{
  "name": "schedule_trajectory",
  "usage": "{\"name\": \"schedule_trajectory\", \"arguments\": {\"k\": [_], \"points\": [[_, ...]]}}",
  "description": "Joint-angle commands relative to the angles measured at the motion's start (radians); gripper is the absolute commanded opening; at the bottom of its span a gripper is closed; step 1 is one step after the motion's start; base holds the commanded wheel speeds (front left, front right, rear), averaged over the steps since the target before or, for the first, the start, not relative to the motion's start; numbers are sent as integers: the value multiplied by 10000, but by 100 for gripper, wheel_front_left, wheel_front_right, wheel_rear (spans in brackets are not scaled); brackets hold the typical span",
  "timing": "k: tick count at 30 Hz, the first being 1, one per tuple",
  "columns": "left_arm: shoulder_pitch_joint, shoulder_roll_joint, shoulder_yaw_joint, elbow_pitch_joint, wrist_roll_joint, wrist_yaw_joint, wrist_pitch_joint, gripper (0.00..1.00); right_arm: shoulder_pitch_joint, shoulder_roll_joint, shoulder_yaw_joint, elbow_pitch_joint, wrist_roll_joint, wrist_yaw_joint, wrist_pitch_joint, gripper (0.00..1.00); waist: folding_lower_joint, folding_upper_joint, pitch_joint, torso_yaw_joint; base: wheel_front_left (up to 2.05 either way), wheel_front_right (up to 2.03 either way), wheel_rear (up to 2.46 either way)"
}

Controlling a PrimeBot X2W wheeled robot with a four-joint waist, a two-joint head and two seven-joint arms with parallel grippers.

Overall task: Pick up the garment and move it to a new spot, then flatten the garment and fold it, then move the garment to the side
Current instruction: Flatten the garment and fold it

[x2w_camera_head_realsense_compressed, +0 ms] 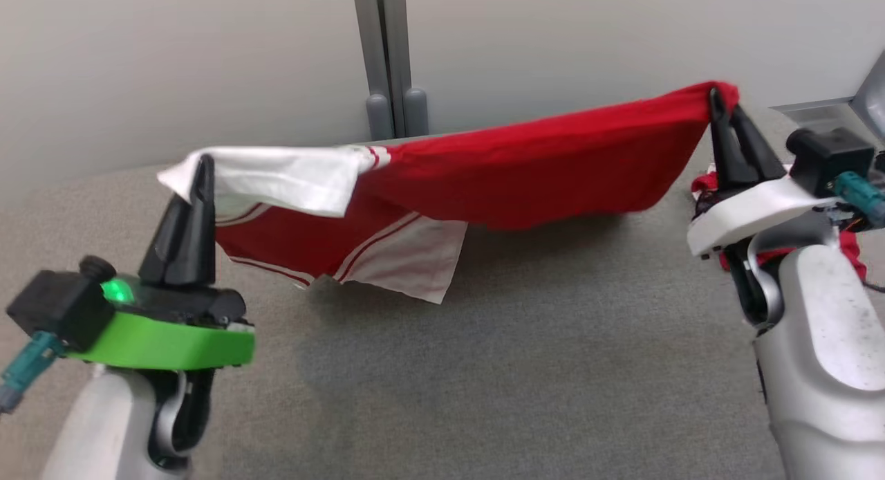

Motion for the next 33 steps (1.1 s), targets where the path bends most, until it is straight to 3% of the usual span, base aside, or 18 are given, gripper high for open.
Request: {"name": "schedule_trajectory", "arguments": {"k": [1, 9, 13, 17, 22, 26, 33], "points": [[-280, 275, 106, -432, 142, -17, 201, 0, 236, -159, 18, -771, 97, -16, 321, 0, 0, 0, -281, -210, 0, 0, 0], [-1871, 1474, 397, -3240, 444, 159, 2038, 0, 706, -737, -72, -5666, 268, -15, 2671, 0, 0, 0, -435, -304, 0, 0, 0], [-2765, 1870, 321, -3787, 461, 124, 2852, 0, 771, -874, -189, -7090, 297, -16, 3448, 0, 0, 0, -350, -333, 0, 0, 0], [-3473, 2105, 60, -3779, 344, 82, 3404, 0, 856, -836, -166, -7764, 344, -15, 3971, 0, 0, 0, -157, -365, 0, 0, 0], [-4097, 2227, -356, -2935, 77, 37, 3728, 0, 844, -770, 54, -7675, 419, -15, 4436, 0, 0, 0, 341, -352, 0, 0, 0], [-4858, 2259, -581, -1806, -163, -1, 3787, 0, 42, -985, 403, -6906, 321, -15, 4451, 0, 0, 0, 1204, -359, 0, 0, 0], [-7852, 2381, -1350, 1034, 165, -22, 3407, 0, -3614, -1209, 1360, -3386, -693, -17, 3209, 0, 0, 0, 3052, -275, 0, 0, 0]]}}
